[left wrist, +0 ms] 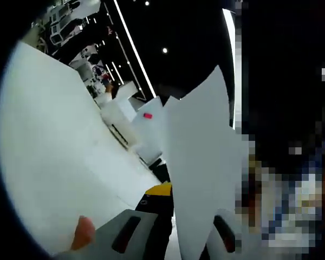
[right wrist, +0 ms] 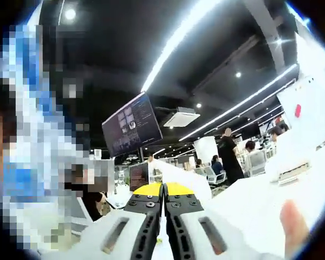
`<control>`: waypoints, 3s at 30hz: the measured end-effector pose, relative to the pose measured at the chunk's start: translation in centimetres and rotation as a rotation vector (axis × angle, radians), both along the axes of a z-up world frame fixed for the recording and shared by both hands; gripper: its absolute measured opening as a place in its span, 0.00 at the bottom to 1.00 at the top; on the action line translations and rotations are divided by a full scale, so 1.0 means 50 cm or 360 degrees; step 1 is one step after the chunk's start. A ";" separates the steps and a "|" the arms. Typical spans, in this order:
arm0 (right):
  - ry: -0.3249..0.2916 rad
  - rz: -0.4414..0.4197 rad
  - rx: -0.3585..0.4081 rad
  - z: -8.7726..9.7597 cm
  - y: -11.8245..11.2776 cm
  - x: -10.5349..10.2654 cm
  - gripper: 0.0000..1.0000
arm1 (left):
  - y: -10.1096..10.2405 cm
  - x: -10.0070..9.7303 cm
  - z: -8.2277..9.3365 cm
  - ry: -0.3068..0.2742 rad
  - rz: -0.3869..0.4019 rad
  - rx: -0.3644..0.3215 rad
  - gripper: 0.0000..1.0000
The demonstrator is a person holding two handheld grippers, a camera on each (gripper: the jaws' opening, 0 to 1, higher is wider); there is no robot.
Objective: Organize the stack of printing papers by aligning and flattening the scattered papers on the table
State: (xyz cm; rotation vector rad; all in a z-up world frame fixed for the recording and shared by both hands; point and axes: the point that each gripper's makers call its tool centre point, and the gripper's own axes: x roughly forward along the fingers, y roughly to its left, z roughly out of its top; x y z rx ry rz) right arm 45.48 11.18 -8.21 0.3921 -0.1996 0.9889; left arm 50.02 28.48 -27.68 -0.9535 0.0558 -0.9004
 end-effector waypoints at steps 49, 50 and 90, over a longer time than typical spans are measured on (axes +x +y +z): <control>0.0334 0.0515 0.0469 -0.066 0.020 -0.084 0.00 | 0.024 0.021 0.008 0.0077 0.0019 -0.0242 0.16; 0.0331 0.0529 0.0480 -0.064 0.020 -0.087 0.00 | 0.024 0.021 0.008 0.0077 0.0018 -0.0246 0.16; 0.0679 0.0635 0.0738 -0.184 -0.025 -0.055 0.00 | 0.032 0.015 0.020 0.0065 -0.0001 -0.0343 0.15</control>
